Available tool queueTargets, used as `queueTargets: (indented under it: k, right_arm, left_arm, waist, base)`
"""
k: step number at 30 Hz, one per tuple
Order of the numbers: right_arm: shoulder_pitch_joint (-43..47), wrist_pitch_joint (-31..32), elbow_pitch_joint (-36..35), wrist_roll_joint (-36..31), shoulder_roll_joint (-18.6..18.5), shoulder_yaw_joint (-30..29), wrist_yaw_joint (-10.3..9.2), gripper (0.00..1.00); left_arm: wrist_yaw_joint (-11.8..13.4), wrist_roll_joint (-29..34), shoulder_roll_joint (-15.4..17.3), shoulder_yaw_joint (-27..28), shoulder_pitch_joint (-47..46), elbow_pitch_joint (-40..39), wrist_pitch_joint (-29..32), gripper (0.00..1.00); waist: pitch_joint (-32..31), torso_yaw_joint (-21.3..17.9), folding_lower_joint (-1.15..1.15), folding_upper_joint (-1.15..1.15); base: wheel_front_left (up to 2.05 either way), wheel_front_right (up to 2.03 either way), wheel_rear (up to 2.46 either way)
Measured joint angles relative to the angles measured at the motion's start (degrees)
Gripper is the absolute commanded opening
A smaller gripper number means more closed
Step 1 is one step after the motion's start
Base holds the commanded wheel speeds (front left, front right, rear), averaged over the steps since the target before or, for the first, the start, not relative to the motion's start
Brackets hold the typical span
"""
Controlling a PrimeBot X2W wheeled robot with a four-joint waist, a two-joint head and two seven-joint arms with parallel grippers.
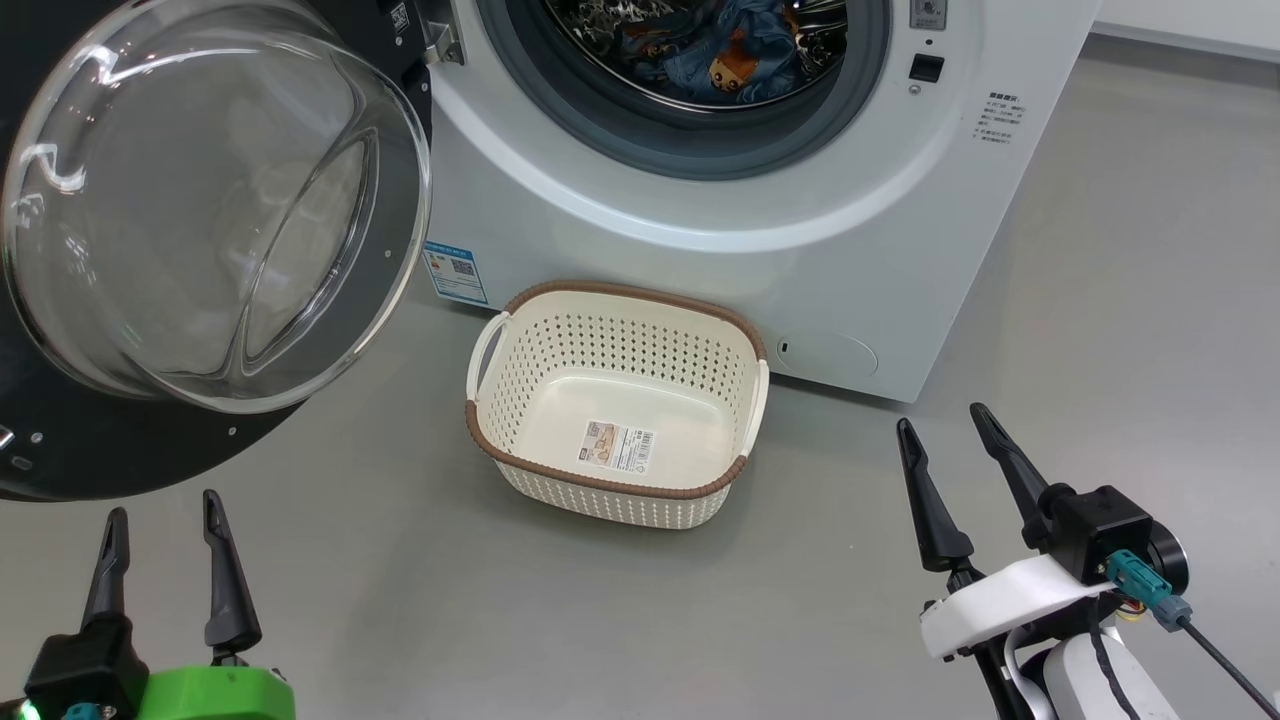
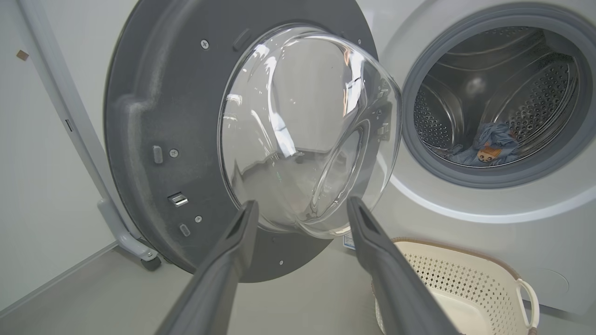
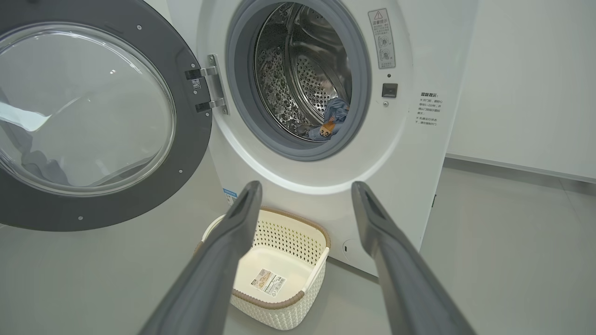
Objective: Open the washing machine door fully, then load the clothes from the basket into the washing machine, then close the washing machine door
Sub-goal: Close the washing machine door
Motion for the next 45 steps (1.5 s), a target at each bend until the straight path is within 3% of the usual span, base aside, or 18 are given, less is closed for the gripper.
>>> queueTargets:
  k: [13, 14, 15, 16, 17, 25, 40, 45]
  right_arm:
    - [0.0, 0.0, 0.2, 0.0, 0.01, 0.18, 0.0, 1.0]
    - [0.0, 0.0, 0.2, 0.0, 0.01, 0.19, 0.0, 1.0]
    - [0.0, 0.0, 0.2, 0.0, 0.01, 0.21, 0.0, 1.0]
    - [0.0, 0.0, 0.2, 0.0, 0.01, 0.22, 0.0, 1.0]
    - [0.0, 0.0, 0.2, 0.0, 0.01, 0.23, 0.0, 1.0]
    - [0.0, 0.0, 0.2, 0.01, 0.01, 0.22, 0.0, 1.0]
    - [-0.04, 0.0, 0.07, 0.02, -0.04, 0.0, 0.0, 1.0]
    - [-0.05, 0.0, -0.11, 0.02, -0.05, -0.07, -0.01, 1.0]
  left_arm:
    - [0.4, -0.33, 0.0, 0.01, 0.56, -0.15, 0.0, 1.0]
    - [0.4, -0.47, 0.0, 0.01, 0.65, -0.15, 0.0, 0.85]
    - [0.4, -0.62, 0.0, 0.01, 0.75, -0.15, 0.0, 0.43]
    - [0.4, -0.79, 0.0, 0.01, 0.82, -0.15, 0.0, 0.26]
    - [0.4, -0.94, 0.0, 0.01, 0.83, -0.15, 0.0, 0.0]
    - [0.41, -4.02, -0.01, 0.92, 0.8, -1.68, 0.0, 0.0]
    - [0.32, -4.98, 0.41, 8.08, -4.31, -7.24, 0.0, 0.0]
    - [-2.19, -6.51, 2.33, 10.25, -6.59, -7.88, 0.0, 0.0]
  waist:
    - [-0.43, -0.08, 0.0, 0.0]
    - [-0.43, -0.09, 0.0, 0.0]
    - [-0.42, -0.1, 0.0, 0.0]
    - [-0.41, -0.11, 0.0, 0.0]
    - [-0.4, -0.12, 0.0, 0.0]
    - [-0.09, -0.16, 0.0, 0.0]
    - [0.81, 0.2, 0.0, 0.0]
    - [0.91, 0.17, 0.0, 0.0]
  base:
    - [0.0, 0.0, 0.0]
    - [0.0, 0.0, 0.0]
    - [0.0, 0.0, 0.0]
    - [0.0, 0.0, 0.0]
    - [0.0, 0.0, 0.0]
    - [0.0, 0.0, 0.0]
    - [0.0, 0.0, 0.0]
    - [0.0, 0.0, 0.0]
